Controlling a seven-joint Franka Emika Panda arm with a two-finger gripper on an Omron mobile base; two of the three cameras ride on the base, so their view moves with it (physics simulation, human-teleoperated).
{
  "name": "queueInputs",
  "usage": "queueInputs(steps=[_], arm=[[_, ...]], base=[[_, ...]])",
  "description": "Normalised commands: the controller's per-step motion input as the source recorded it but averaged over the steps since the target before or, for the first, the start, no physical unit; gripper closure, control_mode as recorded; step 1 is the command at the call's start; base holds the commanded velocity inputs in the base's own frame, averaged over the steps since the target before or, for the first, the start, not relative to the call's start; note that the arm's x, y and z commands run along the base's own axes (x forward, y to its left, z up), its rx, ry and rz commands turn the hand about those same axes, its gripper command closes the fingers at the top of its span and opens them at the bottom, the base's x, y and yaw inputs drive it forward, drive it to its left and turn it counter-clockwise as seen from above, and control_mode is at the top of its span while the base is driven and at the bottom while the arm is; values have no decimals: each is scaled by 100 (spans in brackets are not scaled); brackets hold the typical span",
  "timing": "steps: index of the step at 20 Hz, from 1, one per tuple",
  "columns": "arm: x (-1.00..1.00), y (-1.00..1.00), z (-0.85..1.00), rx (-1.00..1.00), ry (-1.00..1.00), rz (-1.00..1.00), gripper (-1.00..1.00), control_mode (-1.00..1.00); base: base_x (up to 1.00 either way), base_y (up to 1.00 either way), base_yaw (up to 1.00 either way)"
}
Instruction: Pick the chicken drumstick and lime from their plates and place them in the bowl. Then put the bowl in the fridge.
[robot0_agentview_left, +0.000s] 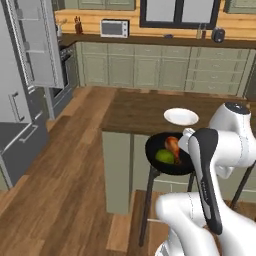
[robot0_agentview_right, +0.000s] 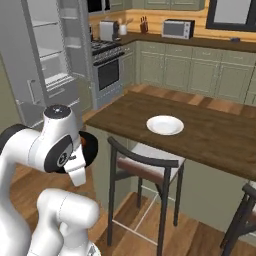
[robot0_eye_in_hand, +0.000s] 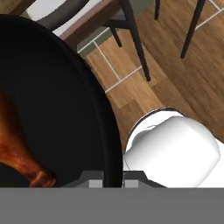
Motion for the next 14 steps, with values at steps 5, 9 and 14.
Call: queueInputs(steps=[5,9,14], arm=[[0,0,0,0,0,0,100,100],[0,0,0,0,0,0,100,100],[0,0,0,0,0,0,100,100]], base=[[57,100,-27],[55,100,-34],[61,100,-34]])
